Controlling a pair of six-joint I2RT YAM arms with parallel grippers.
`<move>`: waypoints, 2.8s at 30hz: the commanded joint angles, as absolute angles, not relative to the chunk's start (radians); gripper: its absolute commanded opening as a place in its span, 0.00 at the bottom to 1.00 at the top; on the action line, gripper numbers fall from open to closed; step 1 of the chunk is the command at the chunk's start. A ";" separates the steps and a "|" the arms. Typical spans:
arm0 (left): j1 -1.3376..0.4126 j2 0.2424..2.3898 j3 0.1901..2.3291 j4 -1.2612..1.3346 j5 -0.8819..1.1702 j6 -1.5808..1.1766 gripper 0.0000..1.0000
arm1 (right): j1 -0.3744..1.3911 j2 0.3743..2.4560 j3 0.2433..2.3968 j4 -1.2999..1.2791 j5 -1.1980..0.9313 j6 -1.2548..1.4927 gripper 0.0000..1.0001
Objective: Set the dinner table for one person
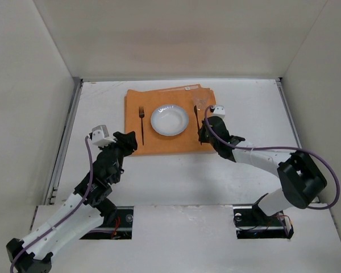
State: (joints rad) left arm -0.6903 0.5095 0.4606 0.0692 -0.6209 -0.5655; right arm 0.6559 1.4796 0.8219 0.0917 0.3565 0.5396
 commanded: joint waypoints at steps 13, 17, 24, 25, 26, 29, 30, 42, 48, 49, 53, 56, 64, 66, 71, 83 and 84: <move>-0.688 0.545 0.373 0.201 -0.618 -0.586 0.48 | 0.614 1.698 0.999 0.187 0.293 0.552 0.06; -0.682 0.546 0.370 0.201 -0.612 -0.584 0.48 | 0.613 1.741 1.022 0.173 0.308 0.561 0.06; -0.679 0.555 0.361 0.198 -0.607 -0.584 0.48 | 0.611 1.761 1.005 0.175 0.367 0.612 0.06; -0.679 0.555 0.360 0.196 -0.607 -0.584 0.48 | 0.611 1.767 1.008 0.175 0.367 0.612 0.06; -0.680 0.552 0.359 0.193 -0.607 -0.584 0.48 | 0.611 1.775 1.011 0.176 0.365 0.611 0.06; -0.680 0.542 0.357 0.186 -0.607 -0.586 0.48 | 0.611 1.799 1.025 0.178 0.356 0.611 0.08; -0.680 0.538 0.357 0.181 -0.607 -0.586 0.48 | 0.611 1.808 1.028 0.178 0.354 0.611 0.09; -0.679 0.555 0.403 0.138 -0.607 -0.578 0.50 | 0.616 1.606 0.997 0.135 0.328 0.569 0.55; -0.660 0.580 0.454 0.023 -0.607 -0.587 0.56 | 0.591 1.353 0.930 0.120 0.347 0.497 0.69; -0.656 0.580 0.457 0.005 -0.609 -0.591 0.58 | 0.572 1.312 0.904 0.130 0.360 0.499 0.70; -0.621 0.578 0.460 -0.096 -0.617 -0.626 0.65 | 0.449 1.133 0.729 0.250 0.417 0.540 0.73; -0.570 0.569 0.442 -0.165 -0.611 -0.669 0.78 | 0.332 1.042 0.611 0.313 0.408 0.632 0.73; -0.427 0.561 0.385 -0.293 -0.546 -0.738 1.00 | 0.206 1.040 0.442 0.426 0.388 0.822 0.71; -0.404 0.549 0.370 -0.313 -0.516 -0.753 1.00 | 0.177 1.049 0.425 0.430 0.381 0.851 0.70; -0.334 0.511 0.331 -0.334 -0.413 -0.807 1.00 | 0.146 1.035 0.377 0.475 0.357 0.913 0.70; -0.217 0.561 0.354 -0.336 -0.296 -0.839 1.00 | 0.157 1.101 0.380 0.509 0.333 0.925 0.70; -0.217 0.561 0.354 -0.334 -0.296 -0.838 1.00 | 0.157 1.101 0.380 0.509 0.328 0.927 0.70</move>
